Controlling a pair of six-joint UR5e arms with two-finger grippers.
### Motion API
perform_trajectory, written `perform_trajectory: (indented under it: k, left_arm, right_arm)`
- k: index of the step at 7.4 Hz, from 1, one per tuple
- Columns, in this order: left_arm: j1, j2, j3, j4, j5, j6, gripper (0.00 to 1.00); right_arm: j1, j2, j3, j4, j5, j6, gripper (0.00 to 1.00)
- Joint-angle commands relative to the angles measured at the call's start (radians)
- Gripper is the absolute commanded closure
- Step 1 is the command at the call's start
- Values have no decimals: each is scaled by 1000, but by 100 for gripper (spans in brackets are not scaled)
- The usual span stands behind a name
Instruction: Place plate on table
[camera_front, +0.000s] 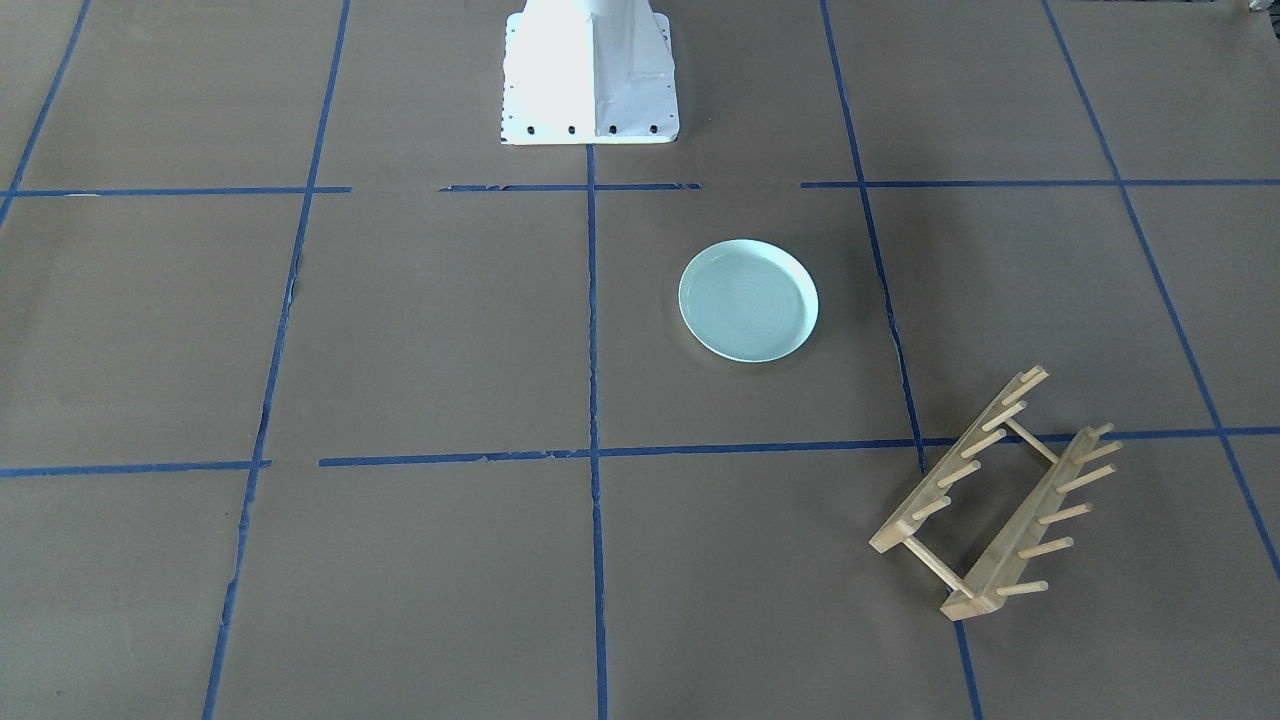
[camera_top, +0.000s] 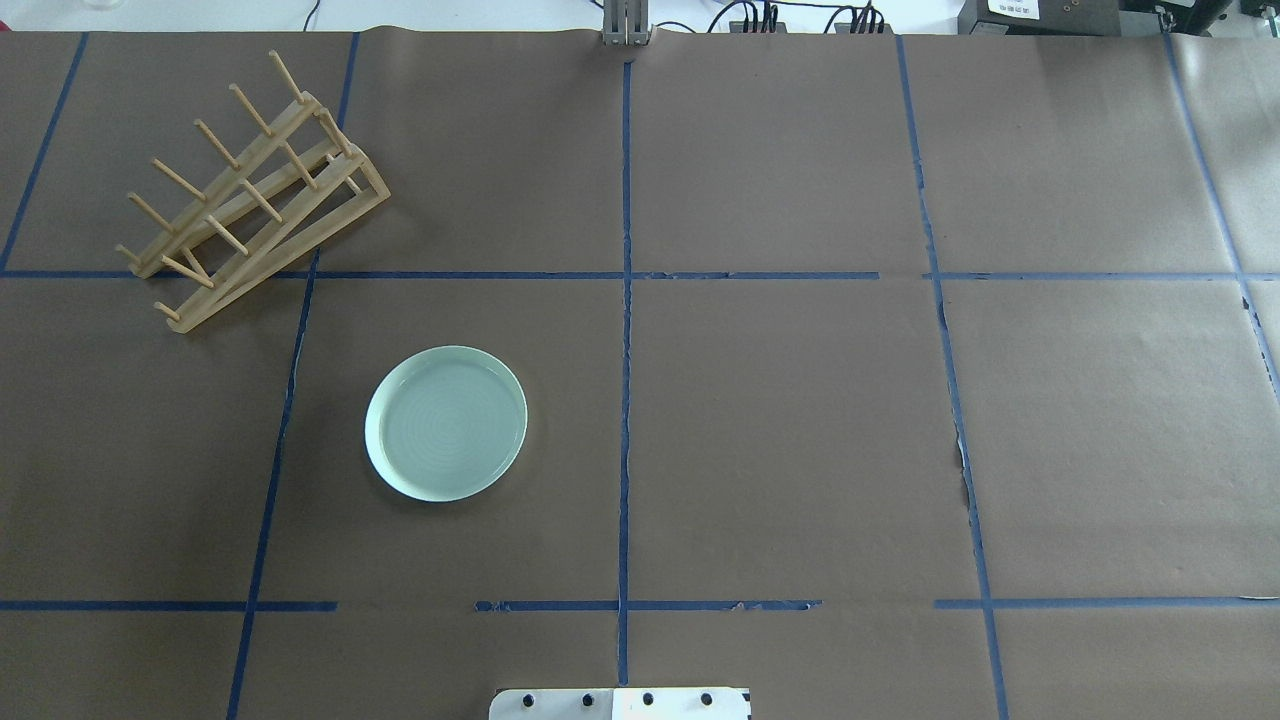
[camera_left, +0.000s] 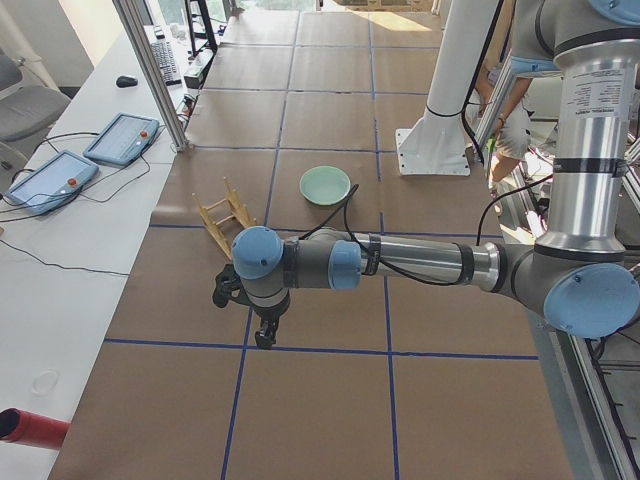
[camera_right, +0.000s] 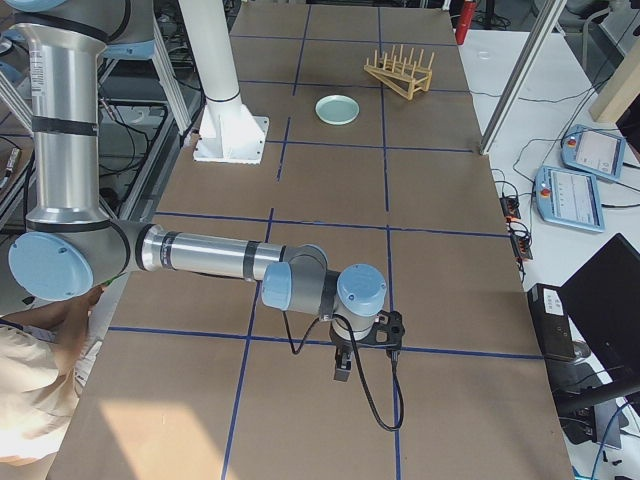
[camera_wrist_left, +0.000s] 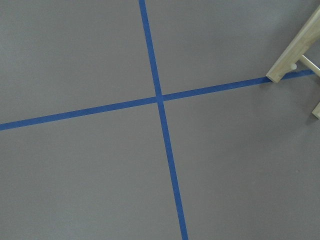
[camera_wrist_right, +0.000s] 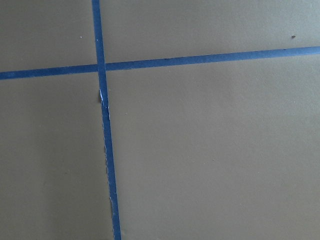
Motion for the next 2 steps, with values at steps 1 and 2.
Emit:
perform_trajectory:
  k: [1,2]
  left_arm:
    - [1,-1,-1,0,-1,-1,0]
    - [1,-1,-1,0,-1,-1,0]
  right_arm:
    - [0,0,0,0,0,0,0]
    - [0,0,-2,0,0,0,0]
